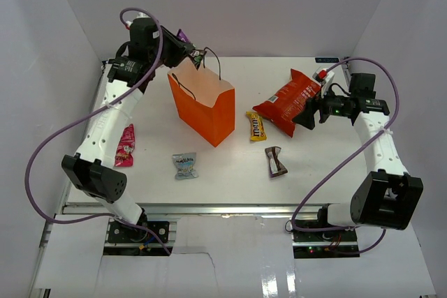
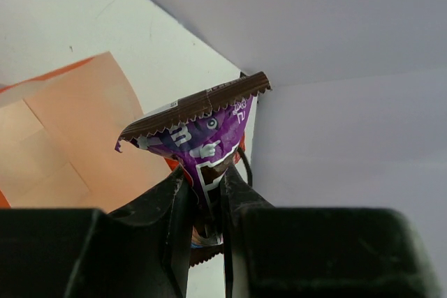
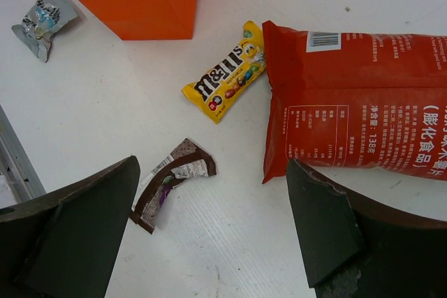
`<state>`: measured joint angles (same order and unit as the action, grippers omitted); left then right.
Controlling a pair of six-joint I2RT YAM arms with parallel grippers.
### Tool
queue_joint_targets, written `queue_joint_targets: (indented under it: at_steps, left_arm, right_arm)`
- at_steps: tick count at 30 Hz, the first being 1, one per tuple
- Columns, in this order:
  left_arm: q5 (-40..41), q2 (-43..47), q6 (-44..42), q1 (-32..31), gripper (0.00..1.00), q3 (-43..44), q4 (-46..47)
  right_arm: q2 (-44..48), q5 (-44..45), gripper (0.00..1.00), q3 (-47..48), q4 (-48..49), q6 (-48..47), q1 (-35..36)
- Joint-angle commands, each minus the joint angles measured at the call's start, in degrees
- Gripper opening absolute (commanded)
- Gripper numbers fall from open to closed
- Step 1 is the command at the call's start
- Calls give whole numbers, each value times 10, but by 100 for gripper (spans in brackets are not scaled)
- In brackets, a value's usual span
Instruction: Place the snacks into the paper bag
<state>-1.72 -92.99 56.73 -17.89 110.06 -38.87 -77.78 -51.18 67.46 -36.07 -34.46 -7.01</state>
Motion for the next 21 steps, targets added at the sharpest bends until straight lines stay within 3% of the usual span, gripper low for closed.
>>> queue_joint_targets:
  at_steps: [1, 7, 8, 10, 14, 21]
  left_arm:
    - [28, 13, 16, -24, 22, -22, -3]
    - [30, 8, 22, -48, 29, -57, -6]
    - [36, 8, 22, -50, 38, -58, -9]
    - [39, 9, 22, -50, 41, -58, -13]
    - [44, 10, 19, -50, 59, -51, -17]
    - [44, -4, -12, -50, 70, 6, -22]
  right_arm:
    - [20, -15, 91, -8, 6, 3, 0]
    - [22, -16, 91, -13, 2, 5, 0]
    - [23, -16, 91, -14, 0, 5, 0]
    - [25, -16, 91, -15, 0, 4, 0]
    - [25, -16, 91, -17, -2, 3, 1]
    - [18, 18, 94, -12, -5, 29, 37]
